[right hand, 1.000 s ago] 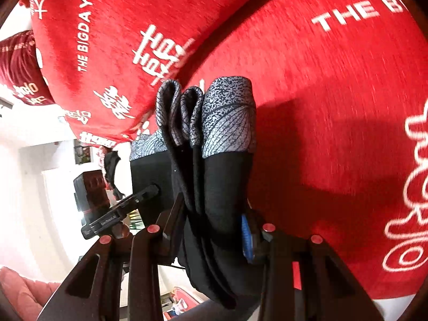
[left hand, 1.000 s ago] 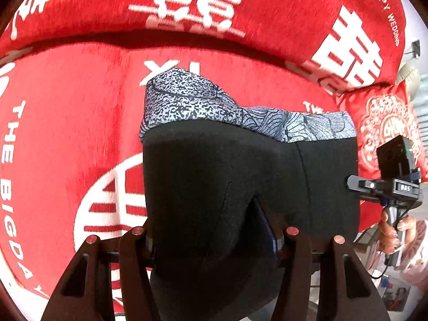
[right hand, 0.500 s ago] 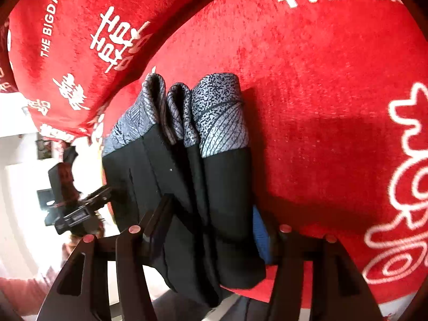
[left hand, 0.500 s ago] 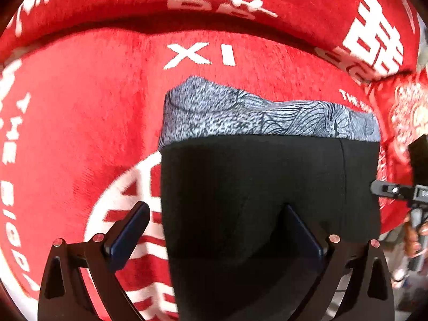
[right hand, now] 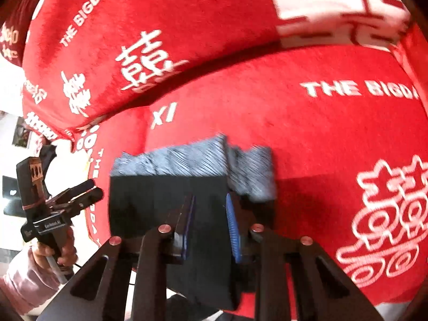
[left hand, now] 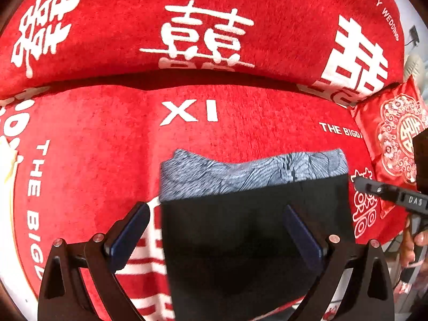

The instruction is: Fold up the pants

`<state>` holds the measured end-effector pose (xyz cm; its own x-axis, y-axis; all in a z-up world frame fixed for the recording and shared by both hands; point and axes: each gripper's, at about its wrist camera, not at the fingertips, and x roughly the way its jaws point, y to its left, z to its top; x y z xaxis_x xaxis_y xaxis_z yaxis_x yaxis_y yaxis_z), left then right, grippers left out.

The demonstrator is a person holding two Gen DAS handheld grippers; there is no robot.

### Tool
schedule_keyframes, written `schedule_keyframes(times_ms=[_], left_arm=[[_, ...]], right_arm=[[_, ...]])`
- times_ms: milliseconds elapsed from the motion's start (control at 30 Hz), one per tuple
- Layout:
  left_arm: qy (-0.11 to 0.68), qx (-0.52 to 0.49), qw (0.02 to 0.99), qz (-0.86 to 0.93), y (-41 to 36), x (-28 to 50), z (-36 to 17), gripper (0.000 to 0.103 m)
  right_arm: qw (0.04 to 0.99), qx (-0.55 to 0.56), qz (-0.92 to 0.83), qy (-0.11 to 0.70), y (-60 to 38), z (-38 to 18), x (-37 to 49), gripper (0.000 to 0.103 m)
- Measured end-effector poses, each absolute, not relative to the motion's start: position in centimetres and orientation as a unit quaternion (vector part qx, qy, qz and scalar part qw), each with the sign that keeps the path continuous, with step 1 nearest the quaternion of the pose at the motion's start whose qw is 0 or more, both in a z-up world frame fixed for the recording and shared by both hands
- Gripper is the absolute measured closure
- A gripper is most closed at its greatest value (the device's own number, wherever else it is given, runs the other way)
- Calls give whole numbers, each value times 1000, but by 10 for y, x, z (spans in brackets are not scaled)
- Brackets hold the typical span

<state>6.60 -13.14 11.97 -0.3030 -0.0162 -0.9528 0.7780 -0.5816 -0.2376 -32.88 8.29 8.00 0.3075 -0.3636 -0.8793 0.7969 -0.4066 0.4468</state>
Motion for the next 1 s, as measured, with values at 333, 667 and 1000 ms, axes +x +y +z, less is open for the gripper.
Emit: schedule_keyframes(times_ms=[333,667,1000], left_arm=[[407,551,304,-662,-129,72,67,2],[330,595,333,-653,-108,76,100,2],[349,602,317,-644,-83,90,113,2]], right_arm=[[502,627,-556,213,80,46,-327,82],[411,669,-586,200,141,49,-338,63],[369,678,-602,203,182,60,-314,51]])
